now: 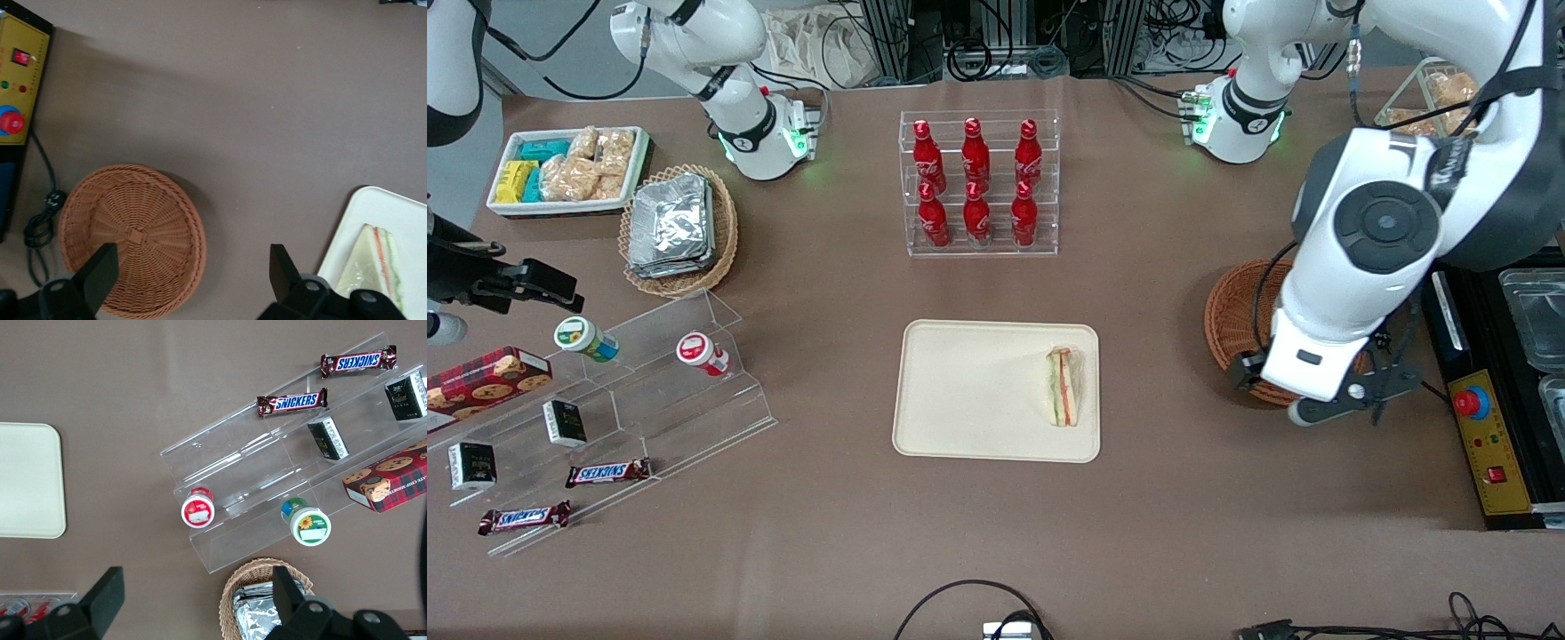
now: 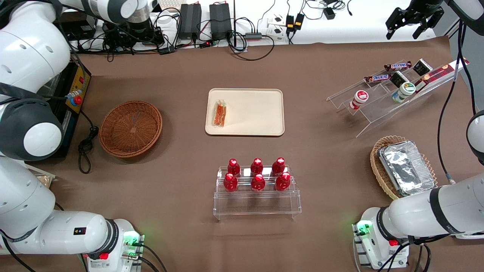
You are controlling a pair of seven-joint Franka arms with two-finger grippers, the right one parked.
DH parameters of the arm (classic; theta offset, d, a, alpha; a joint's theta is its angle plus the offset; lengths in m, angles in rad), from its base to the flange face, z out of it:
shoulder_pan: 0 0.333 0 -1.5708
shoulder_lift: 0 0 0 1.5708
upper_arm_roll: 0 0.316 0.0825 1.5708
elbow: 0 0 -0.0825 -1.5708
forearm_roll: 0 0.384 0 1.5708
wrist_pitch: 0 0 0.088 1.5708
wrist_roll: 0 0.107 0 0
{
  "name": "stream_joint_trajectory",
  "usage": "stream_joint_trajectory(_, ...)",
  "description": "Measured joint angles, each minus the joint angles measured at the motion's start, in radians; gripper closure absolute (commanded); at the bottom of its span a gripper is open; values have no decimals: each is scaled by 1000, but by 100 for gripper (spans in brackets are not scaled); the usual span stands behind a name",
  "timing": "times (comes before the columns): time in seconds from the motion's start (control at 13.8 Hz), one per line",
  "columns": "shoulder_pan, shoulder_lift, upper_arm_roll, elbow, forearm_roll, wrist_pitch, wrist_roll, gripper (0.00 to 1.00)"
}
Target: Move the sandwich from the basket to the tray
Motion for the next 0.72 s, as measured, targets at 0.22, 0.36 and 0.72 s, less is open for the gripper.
stream_joint_trajectory(0.22,20,-23,0,0,-42,-38,73,0)
stream_joint_trajectory(0.36,45,-53,1,-9,-69,-66,160,0)
stream_joint_trajectory(0.72,77,-213,117,-110,-197,-105,408,0)
